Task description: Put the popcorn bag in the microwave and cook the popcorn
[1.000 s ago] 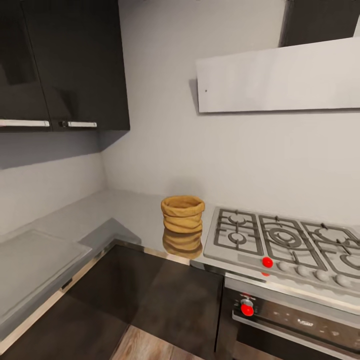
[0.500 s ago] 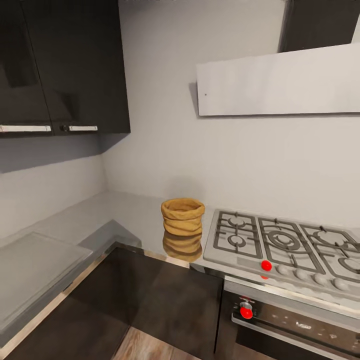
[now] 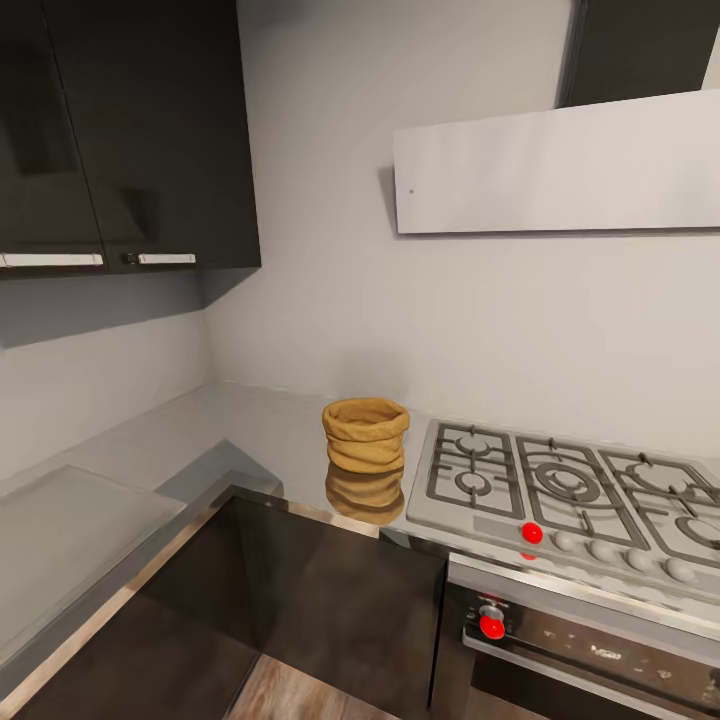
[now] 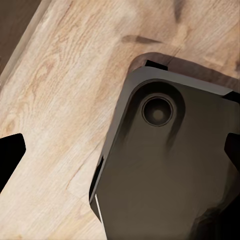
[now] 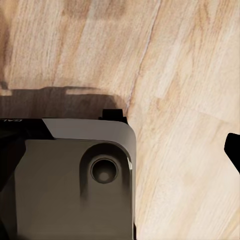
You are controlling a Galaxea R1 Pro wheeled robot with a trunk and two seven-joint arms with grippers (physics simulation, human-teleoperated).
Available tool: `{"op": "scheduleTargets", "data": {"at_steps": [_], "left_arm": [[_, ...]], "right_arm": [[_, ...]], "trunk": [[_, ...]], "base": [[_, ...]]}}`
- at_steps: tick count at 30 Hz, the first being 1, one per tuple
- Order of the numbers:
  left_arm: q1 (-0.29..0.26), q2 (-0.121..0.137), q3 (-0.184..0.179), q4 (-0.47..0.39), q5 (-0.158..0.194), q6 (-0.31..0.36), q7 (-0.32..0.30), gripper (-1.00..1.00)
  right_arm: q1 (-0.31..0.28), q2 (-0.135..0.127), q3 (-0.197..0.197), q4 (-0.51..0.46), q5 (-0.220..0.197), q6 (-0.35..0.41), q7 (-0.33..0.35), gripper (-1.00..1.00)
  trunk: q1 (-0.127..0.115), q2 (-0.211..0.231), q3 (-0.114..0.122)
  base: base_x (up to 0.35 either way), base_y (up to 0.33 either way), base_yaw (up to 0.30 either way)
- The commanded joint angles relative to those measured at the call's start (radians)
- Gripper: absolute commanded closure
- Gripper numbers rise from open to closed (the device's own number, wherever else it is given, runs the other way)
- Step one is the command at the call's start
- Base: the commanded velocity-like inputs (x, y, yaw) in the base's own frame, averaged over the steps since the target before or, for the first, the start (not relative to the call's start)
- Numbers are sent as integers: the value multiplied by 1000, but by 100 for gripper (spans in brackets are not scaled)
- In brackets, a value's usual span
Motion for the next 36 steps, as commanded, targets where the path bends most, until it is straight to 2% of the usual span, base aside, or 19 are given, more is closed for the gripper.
{"op": "scheduleTargets", "data": {"at_steps": [1, 11, 36], "left_arm": [[0, 0, -2, -1, 4, -2, 2, -100], [0, -1, -4, -1, 2, -2, 2, -100], [0, 0, -2, -1, 2, -2, 4, -100]], "right_arm": [[-1, -1, -4, 3, 7, -6, -1, -100], [-1, -1, -4, 3, 2, 0, 0, -100], [-1, -3, -3, 3, 1, -1, -2, -100]], "trunk": [[0, -1, -1], [0, -1, -3], [0, -1, -42]], "base": [[0, 0, 0], [0, 0, 0], [0, 0, 0]]}}
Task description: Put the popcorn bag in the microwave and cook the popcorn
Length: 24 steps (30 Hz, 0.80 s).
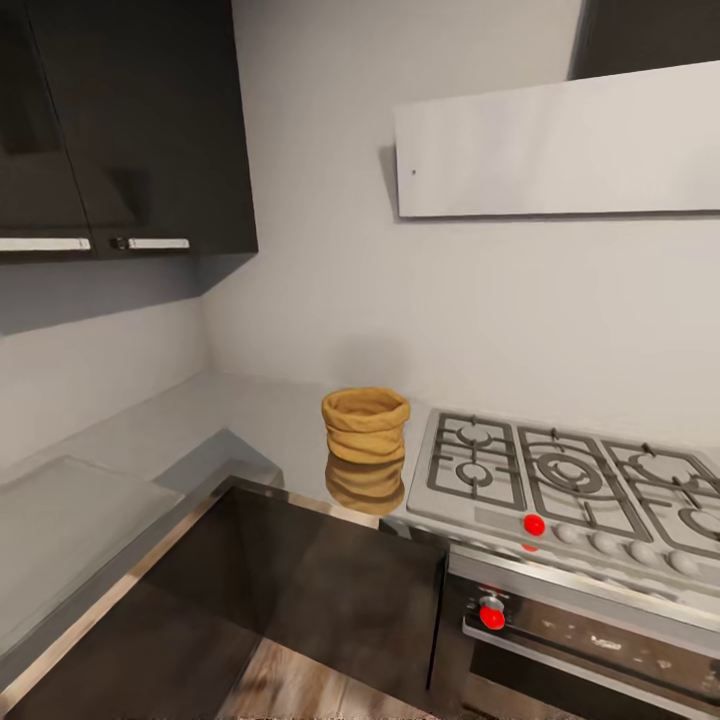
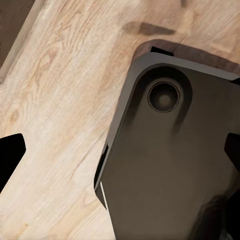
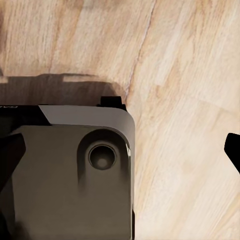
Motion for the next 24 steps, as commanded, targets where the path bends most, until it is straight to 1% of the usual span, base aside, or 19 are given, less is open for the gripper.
{"op": "scheduleTargets", "data": {"at_steps": [1, 24], "left_arm": [[0, 0, -1, -1, 4, -2, 2, -100], [0, 0, 0, -1, 4, -2, 2, -100]], "right_arm": [[-1, 0, -4, 3, 4, -6, -1, -100], [-1, 0, -4, 3, 5, -9, -1, -100]], "trunk": [[0, -1, -3], [0, -1, -39]], "base": [[0, 0, 0], [0, 0, 0]]}}
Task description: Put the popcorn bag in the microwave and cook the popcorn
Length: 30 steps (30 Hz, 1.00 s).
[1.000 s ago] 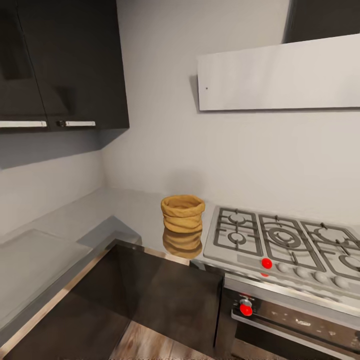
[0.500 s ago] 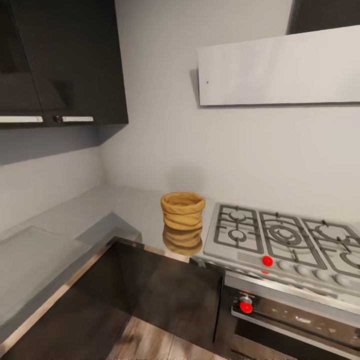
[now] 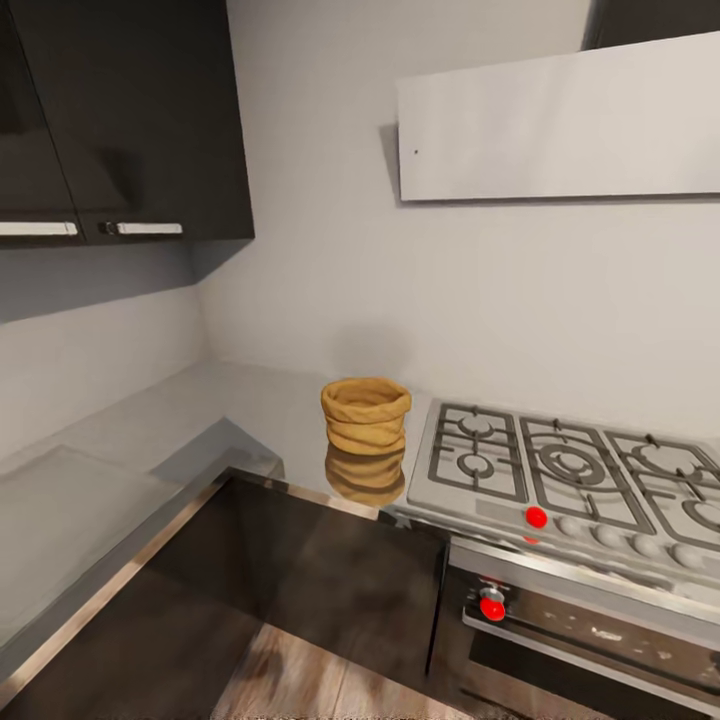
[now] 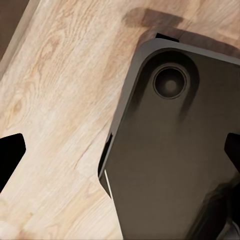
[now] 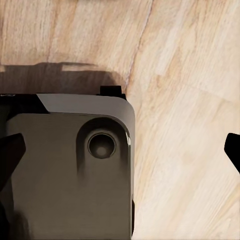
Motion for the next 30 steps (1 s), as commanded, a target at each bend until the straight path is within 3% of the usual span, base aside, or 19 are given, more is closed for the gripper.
{"op": "scheduleTargets", "data": {"at_steps": [1, 30], "left_arm": [[0, 0, -1, -1, 4, -2, 2, -100], [0, 0, -2, -1, 4, -1, 2, -100]], "right_arm": [[-1, 0, -4, 3, 5, -6, -1, -100], [-1, 1, -4, 3, 5, -4, -1, -100]], "trunk": [[0, -1, -3], [0, -1, -49]], "base": [[0, 0, 0], [0, 0, 0]]}}
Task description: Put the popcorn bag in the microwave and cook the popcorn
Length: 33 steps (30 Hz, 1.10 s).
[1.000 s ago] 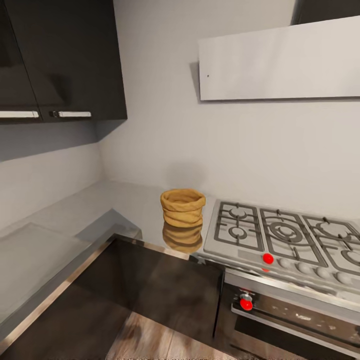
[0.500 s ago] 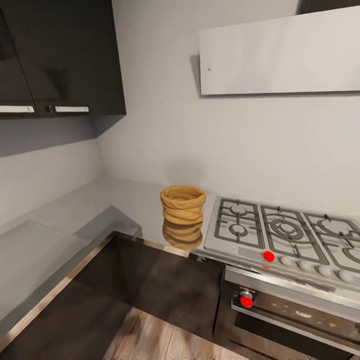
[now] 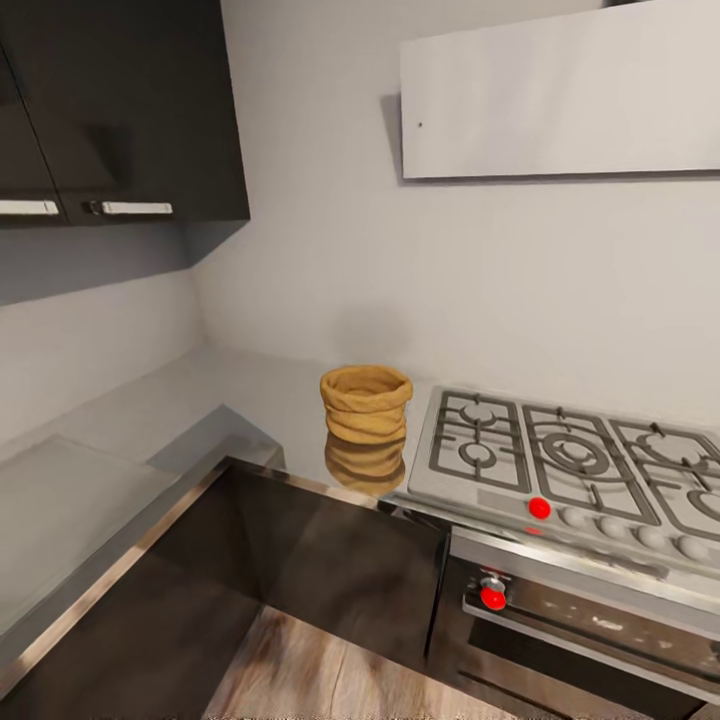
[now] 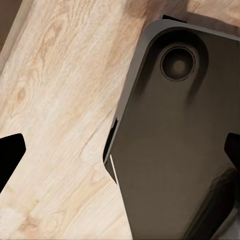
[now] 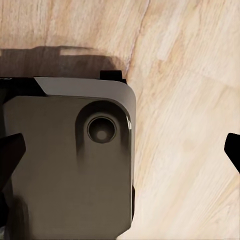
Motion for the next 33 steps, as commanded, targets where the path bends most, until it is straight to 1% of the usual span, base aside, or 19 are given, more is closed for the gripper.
{"op": "scheduleTargets", "data": {"at_steps": [1, 33], "left_arm": [[0, 0, -1, -1, 4, -2, 2, -100], [0, -2, -2, -1, 1, -1, 0, -100]], "right_arm": [[-1, 0, -4, 3, 5, -6, -1, -100], [-1, -1, -4, 3, 5, -6, -1, -100]], "trunk": [[0, -1, -3], [0, -1, -54]], "base": [[0, 0, 0], [0, 0, 0]]}}
